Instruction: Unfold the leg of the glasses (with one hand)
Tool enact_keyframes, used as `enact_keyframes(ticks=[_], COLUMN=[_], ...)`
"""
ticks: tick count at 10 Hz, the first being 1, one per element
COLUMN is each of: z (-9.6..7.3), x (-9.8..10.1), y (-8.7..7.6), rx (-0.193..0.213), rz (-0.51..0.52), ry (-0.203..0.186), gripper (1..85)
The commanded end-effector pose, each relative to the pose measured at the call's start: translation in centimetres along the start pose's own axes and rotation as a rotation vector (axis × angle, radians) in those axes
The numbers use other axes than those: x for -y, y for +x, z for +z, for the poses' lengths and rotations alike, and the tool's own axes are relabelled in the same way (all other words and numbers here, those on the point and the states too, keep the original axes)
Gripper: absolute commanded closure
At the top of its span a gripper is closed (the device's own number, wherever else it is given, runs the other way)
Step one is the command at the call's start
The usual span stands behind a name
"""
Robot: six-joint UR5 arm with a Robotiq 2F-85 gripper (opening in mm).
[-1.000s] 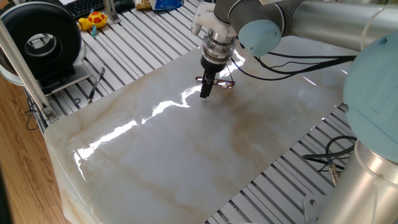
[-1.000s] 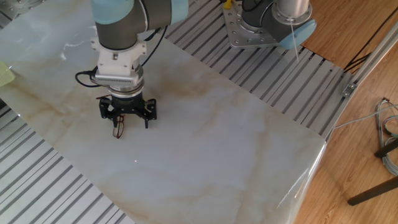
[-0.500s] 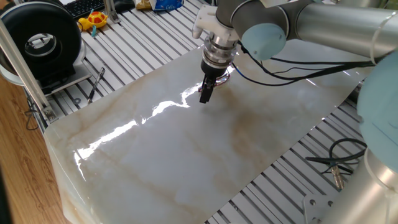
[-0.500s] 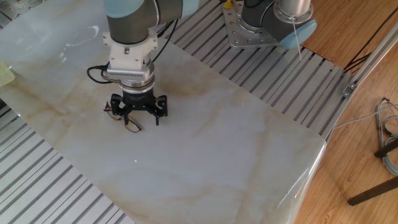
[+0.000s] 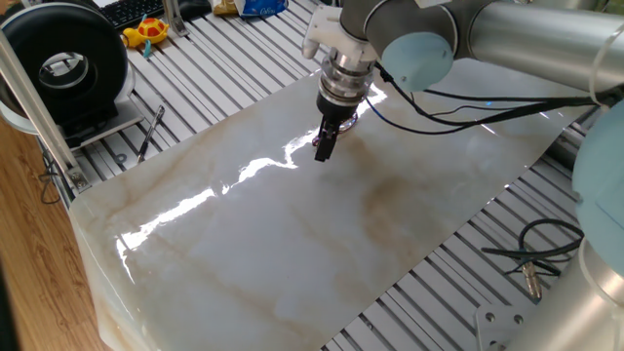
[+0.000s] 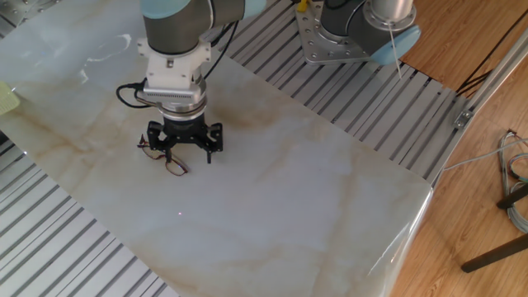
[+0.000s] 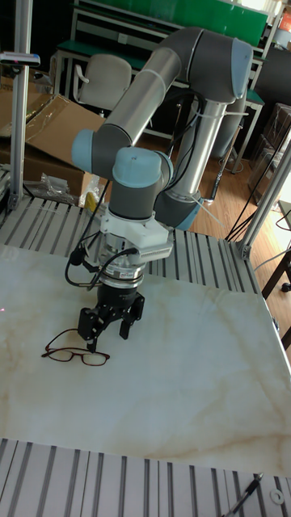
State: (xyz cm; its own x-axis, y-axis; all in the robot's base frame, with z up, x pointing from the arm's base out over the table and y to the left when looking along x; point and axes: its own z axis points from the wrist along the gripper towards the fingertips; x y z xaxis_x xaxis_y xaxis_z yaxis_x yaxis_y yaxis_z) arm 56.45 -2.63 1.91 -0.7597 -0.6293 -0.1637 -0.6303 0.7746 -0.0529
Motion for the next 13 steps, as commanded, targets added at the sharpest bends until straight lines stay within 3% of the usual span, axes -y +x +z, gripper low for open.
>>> enact_keyframes(ticks=[1,4,5,7,8,11,13], z=[-0.4,-1.5,-1.6,-1.6,-1.7,-1.6,-1.7], x=[1.5,2.2,2.7,2.8,3.3,2.4,2.5], y=[-0.9,-1.1,-1.3,-0.7,-0.1,-0.1,-0.1], rx=[-0.013,-0.039,-0.033,-0.055,-0.076,-0.074,-0.075], rz=[-0.044,-0.083,-0.083,-0.042,-0.028,0.005,0.014], ry=[0.014,0.048,0.069,0.072,0.091,0.058,0.061], gripper=[9.7,10.0,14.0,18.7,22.0,22.3,22.3])
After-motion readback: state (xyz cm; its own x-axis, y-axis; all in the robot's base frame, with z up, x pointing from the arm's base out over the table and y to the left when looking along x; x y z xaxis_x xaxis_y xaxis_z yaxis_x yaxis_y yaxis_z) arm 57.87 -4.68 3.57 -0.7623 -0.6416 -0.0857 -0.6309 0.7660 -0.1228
